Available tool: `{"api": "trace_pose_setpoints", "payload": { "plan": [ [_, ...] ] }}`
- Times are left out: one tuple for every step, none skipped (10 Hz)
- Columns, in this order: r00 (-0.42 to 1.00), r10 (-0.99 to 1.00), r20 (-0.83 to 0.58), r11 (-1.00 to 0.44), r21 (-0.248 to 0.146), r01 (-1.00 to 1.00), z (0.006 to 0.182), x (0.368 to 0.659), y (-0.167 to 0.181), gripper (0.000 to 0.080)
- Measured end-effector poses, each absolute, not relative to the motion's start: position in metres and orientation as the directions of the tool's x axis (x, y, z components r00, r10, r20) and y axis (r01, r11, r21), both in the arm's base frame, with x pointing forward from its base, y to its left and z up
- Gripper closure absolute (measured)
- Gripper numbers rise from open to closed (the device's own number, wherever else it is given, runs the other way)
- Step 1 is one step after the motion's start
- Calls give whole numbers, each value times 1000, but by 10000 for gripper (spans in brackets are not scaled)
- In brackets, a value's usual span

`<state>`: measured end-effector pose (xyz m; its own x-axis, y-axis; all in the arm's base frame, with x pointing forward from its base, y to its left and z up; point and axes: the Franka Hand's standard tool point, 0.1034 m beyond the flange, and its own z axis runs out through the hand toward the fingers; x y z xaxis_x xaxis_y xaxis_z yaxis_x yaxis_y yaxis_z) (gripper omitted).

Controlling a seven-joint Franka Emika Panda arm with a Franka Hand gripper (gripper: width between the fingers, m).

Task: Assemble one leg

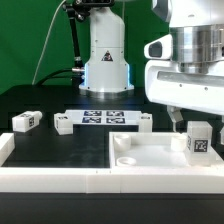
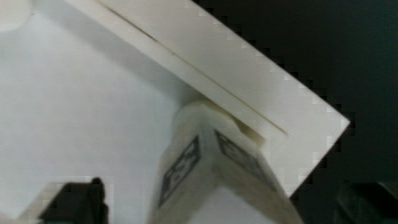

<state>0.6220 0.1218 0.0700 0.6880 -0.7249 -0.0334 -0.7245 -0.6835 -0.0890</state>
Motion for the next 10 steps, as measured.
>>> {"api": "trace_pose_setpoints", "payload": {
  "plan": [
    [781,-625,-19,-777,-86,-624,68,621,122,150],
    [832,-555,-8,-829,-77,-554,66,620,123,150],
    [869,-495,1,-867,-71,-494,66,620,124,150],
    [912,-411,11,-910,-63,-410,66,620,125,150],
    [933,-359,16,-932,-59,-358,66,619,125,150],
    [943,-332,17,-942,-58,-330,66,619,123,150],
    [940,-339,17,-939,-58,-338,66,619,124,150],
    [941,-339,16,-939,-58,-338,66,619,124,269],
    [941,-339,16,-939,-58,-338,66,619,124,269],
    [941,-339,16,-939,-58,-338,66,619,123,444]
  ]
}}
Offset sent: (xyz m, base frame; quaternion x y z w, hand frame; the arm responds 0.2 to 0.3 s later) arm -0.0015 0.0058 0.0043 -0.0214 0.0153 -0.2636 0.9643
